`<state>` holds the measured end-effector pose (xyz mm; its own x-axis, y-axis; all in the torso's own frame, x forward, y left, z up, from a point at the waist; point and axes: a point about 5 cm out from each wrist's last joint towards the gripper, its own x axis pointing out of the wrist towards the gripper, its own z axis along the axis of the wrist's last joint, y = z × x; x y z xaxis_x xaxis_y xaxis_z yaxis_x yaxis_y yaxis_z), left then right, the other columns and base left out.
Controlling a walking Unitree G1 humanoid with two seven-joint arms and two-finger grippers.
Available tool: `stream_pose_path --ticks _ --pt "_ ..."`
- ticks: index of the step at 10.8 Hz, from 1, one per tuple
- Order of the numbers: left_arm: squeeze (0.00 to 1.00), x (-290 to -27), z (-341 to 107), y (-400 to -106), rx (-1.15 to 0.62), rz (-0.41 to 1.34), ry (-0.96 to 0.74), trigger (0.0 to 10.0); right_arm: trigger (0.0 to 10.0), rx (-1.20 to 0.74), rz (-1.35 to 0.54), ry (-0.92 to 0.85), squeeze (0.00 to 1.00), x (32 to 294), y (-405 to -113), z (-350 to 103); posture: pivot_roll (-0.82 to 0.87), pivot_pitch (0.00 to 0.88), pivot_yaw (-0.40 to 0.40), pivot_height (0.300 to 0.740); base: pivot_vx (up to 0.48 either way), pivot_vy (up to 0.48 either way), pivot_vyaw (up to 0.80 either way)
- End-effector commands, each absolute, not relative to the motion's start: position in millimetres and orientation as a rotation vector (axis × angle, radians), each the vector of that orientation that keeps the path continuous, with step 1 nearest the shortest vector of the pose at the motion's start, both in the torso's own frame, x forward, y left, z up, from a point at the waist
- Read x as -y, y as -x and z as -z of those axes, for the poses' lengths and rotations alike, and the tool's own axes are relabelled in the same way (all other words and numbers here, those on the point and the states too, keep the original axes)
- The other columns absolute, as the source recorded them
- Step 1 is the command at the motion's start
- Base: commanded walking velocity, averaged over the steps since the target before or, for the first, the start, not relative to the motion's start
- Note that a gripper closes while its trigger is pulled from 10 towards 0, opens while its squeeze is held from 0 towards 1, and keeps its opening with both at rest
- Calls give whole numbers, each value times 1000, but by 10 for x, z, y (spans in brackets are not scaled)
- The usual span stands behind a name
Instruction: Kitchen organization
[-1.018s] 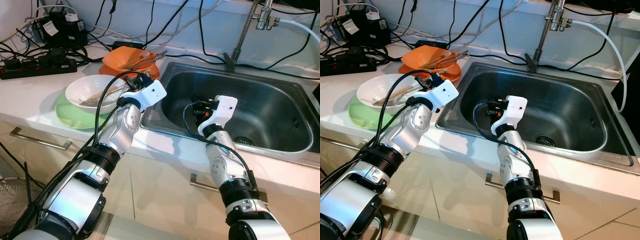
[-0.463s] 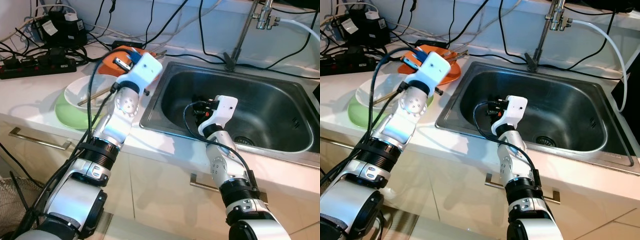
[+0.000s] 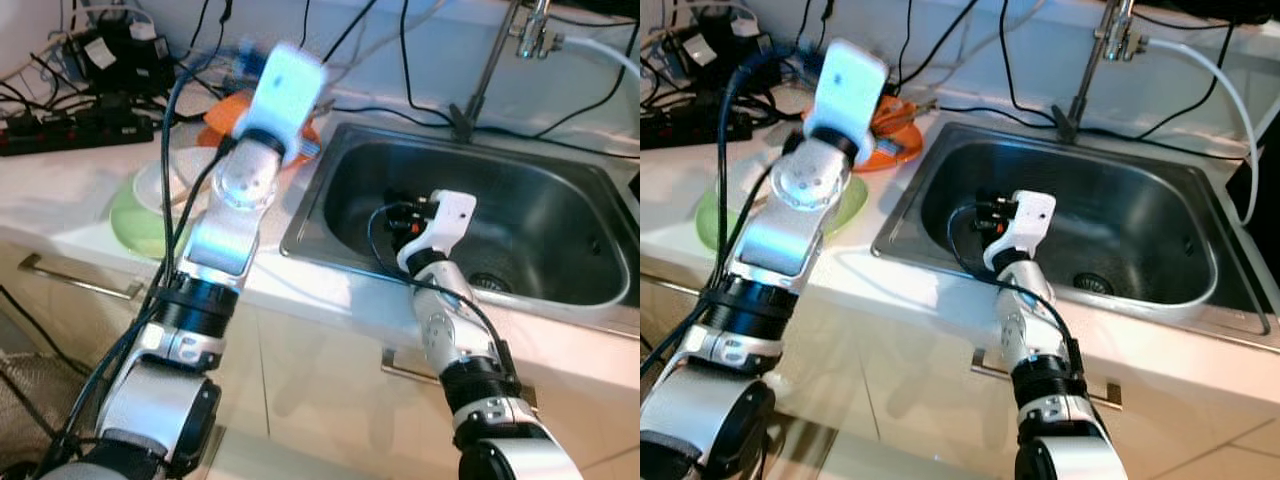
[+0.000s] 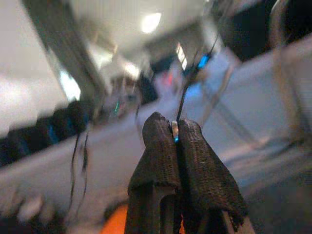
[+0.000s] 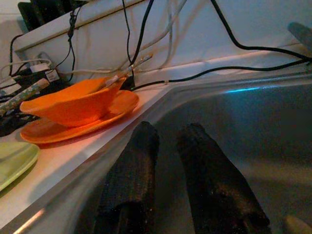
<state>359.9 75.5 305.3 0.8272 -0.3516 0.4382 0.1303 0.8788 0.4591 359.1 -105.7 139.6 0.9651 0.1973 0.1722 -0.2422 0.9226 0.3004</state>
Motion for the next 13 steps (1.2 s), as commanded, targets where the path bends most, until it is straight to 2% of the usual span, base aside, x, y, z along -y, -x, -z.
stream_pose_path --ticks 1,2,3,4,5,9,10,11,13 --pt "0 -604 -3206 -3466 653 339 -420 10000 10000 137 -235 -328 0 1033 -3615 -1426 211 0 -63 740 0 0 0" --pt "0 -558 -3258 -3380 716 389 -371 10000 10000 138 -236 -328 0 1029 -3617 -1429 210 0 -64 740 0 0 0" --pt "0 -530 -3261 -3322 741 453 -253 10000 10000 147 -239 -322 0 1036 -3617 -1445 207 0 -62 740 0 0 0" --pt "0 -515 -3231 -3307 733 488 -205 10000 10000 150 -232 -314 43 1054 -3619 -1452 207 0 -62 740 0 0 0" --pt "0 -496 -3175 -3312 705 521 -144 10000 10000 170 -227 -286 1000 1124 -3625 -1475 204 0 -57 740 0 0 0" --pt "0 -493 -3023 -3304 644 595 19 10000 10000 258 -315 -154 1000 1396 -3612 -1659 192 0 -43 740 0 0 0" --pt "0 -506 -2970 -3331 610 608 56 10000 10000 291 -379 -149 820 1482 -3570 -1730 188 0 -37 740 0 0 0" --pt "0 -509 -2946 -3341 599 612 67 10000 10000 301 -410 -152 0 1485 -3551 -1755 186 0 -35 740 0 0 0" --pt "0 -504 -2862 -3357 556 635 114 10000 10000 333 -631 -145 0 1368 -3412 -1836 181 0 -29 740 0 0 0"
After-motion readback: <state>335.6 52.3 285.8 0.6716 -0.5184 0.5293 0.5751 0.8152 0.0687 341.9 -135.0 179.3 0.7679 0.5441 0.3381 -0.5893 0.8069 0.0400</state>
